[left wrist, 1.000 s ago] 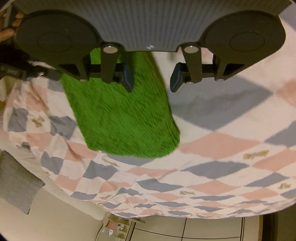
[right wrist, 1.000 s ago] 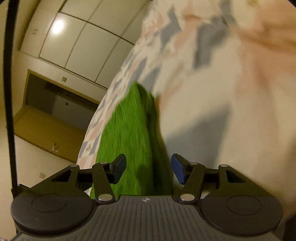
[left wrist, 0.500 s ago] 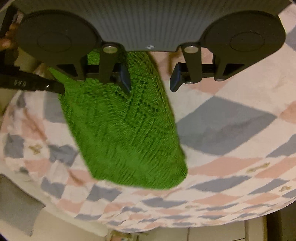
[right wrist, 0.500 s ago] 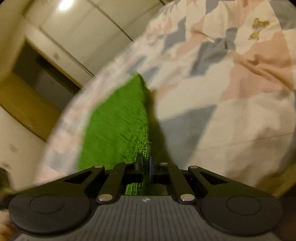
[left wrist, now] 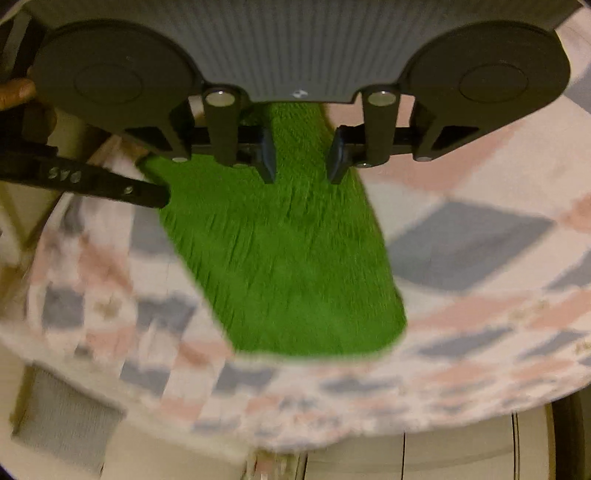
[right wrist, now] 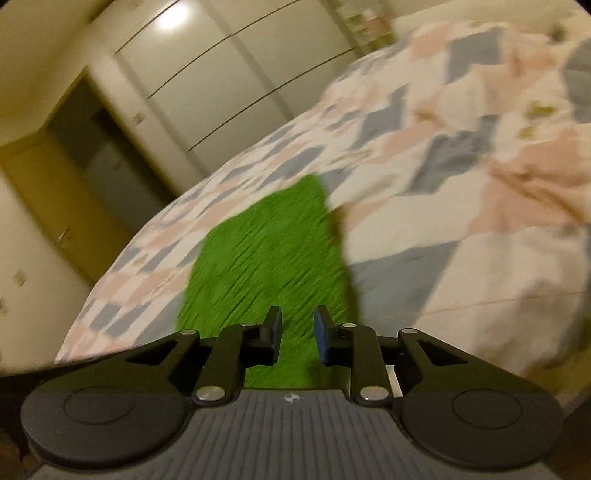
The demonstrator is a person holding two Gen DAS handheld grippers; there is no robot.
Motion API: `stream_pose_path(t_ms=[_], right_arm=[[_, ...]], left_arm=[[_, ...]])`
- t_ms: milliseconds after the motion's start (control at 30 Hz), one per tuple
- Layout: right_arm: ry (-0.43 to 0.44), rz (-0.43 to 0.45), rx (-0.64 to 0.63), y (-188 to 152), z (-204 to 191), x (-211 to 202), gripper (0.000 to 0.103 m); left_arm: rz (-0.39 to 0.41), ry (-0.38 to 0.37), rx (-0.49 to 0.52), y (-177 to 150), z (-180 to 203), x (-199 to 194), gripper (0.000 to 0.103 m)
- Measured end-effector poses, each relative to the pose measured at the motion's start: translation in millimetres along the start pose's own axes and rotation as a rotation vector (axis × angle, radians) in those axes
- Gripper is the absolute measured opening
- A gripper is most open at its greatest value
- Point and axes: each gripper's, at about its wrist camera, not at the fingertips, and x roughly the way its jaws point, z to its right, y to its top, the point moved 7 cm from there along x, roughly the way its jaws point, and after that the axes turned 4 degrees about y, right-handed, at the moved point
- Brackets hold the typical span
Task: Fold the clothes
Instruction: 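Lay the folded vest down and open both grippers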
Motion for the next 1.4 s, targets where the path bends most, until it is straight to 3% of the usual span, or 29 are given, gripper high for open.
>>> stream_pose_path(t_ms=[100, 233, 300, 400, 500, 867, 1400], right_arm=[[-0.08, -0.098, -0.002, -22.7, 12.9, 19.5, 0.027], [-0.065, -0.078, 0.019, -16.8, 8.6, 7.1, 0.028], [-0.046, -0.048, -0.001, -10.8, 0.8, -2.1, 0.028], [-0.06, -0.083, -0.008, -16.7, 2.7, 3.5, 0.028], [-0.087, -0.127, 0.032, -28.9, 11.4, 7.2, 0.03], [-0.082, -0.025, 0.059, -21.0, -10.8, -44.8, 0.039], [-0.069, 0.054, 0.023, -28.8, -45.8, -98.8, 0.046]], left_arm=[[-0.006, 0.015, -0.004, -3.5, 1.2, -3.4, 0.025], [0.034, -0.008, -0.002, -1.2, 3.4, -21.6, 0.023], [-0.004, -0.002, -0.007, -8.6, 5.4, -14.7, 0.024], [-0.092, 0.043, -0.031, -22.5, 4.4, 2.1, 0.03], [-0.095, 0.06, -0.03, -23.9, 6.8, -7.7, 0.031], [-0.061, 0.126, -0.019, -26.5, 17.1, -56.8, 0.028], [0.057, 0.127, -0.016, -41.2, 31.0, -129.1, 0.033]])
